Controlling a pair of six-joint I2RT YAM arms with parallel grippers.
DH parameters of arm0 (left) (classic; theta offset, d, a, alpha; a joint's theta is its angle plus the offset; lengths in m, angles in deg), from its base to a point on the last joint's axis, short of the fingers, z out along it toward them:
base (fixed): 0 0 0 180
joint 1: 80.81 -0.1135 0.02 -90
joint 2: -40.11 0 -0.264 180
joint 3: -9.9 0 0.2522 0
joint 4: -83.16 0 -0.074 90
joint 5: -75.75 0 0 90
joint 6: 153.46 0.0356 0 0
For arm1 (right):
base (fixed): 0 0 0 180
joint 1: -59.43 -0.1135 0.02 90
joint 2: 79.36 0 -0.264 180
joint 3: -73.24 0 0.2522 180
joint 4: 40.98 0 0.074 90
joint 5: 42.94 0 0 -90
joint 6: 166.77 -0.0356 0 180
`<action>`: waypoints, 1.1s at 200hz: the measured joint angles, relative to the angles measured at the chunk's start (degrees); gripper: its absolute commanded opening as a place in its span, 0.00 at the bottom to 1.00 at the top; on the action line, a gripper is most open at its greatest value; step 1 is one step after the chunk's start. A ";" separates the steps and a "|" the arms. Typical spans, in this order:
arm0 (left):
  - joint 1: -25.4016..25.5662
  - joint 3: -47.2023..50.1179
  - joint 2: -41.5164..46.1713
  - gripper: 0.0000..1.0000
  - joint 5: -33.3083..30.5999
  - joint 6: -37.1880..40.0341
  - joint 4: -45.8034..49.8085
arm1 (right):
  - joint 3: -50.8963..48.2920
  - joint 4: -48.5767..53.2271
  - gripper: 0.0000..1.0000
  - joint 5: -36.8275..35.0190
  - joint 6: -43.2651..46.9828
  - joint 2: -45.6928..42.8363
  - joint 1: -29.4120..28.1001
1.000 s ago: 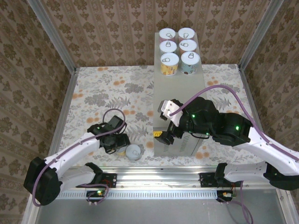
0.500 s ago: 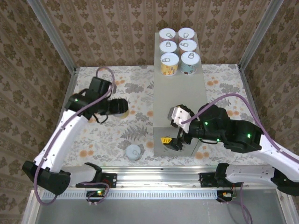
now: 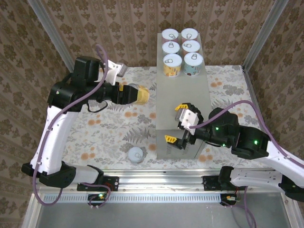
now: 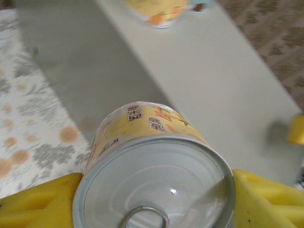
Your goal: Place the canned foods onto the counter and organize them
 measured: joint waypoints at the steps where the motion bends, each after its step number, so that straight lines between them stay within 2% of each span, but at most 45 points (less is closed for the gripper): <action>1: 0.09 -0.09 0.00 0.62 0.13 0.09 0.00 | 0.00 -0.07 1.00 0.00 0.02 0.07 -0.02; 50: 6.10 -4.42 -1.20 0.59 5.75 3.06 2.29 | 2.82 -4.33 1.00 -0.98 1.99 6.38 -0.55; 100: 8.55 -4.70 -1.38 0.56 6.14 4.39 3.96 | 8.94 -6.86 1.00 -5.75 3.08 12.66 -0.87; 168: 10.23 -4.76 -1.38 0.54 6.40 4.83 4.61 | 11.58 -7.34 1.00 -9.14 5.20 17.68 -0.87; 183: 10.51 -5.01 -1.49 0.54 6.58 4.87 4.61 | 11.67 -7.34 0.96 -9.88 5.40 18.49 -0.87; 220: 10.60 -5.62 -1.49 0.55 6.32 6.75 3.74 | 12.04 -7.32 0.78 -10.08 4.61 18.93 -0.85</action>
